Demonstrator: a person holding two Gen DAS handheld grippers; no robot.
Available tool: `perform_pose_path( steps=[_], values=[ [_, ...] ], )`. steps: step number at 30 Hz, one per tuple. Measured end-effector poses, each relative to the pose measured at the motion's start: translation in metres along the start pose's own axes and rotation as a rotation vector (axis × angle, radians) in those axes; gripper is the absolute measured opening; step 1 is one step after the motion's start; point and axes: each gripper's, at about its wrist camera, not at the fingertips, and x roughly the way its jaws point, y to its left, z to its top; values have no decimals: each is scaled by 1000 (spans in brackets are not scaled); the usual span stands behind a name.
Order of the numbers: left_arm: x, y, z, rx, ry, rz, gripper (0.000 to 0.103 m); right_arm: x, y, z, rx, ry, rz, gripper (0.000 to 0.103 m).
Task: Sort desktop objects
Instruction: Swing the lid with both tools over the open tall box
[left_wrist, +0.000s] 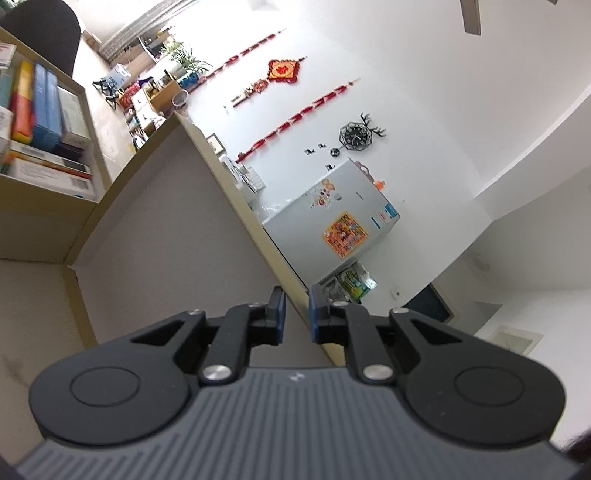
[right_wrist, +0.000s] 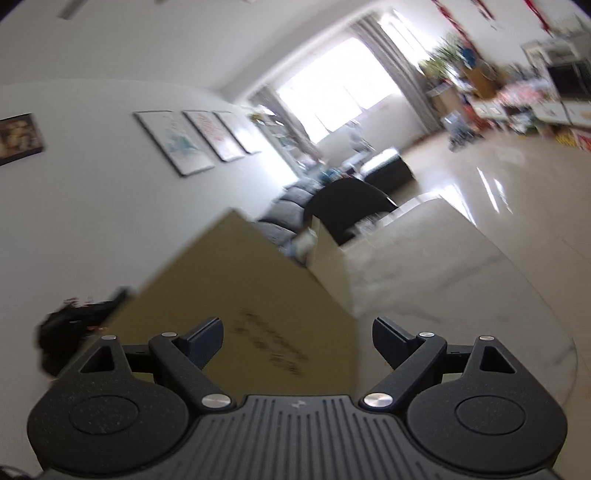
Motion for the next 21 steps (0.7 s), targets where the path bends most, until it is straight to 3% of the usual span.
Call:
perform_pose_path(
  steps=[10, 14, 21],
  values=[
    [-44, 8, -7, -47, -63, 47, 14, 67, -41, -21, 95, 171, -28, 89],
    [-63, 15, -13, -87, -92, 70, 16, 98, -23, -36, 88, 224, -10, 88],
    [-89, 30, -26, -158, -138, 113, 17, 103, -7, -53, 48, 284, 8, 88]
  ],
)
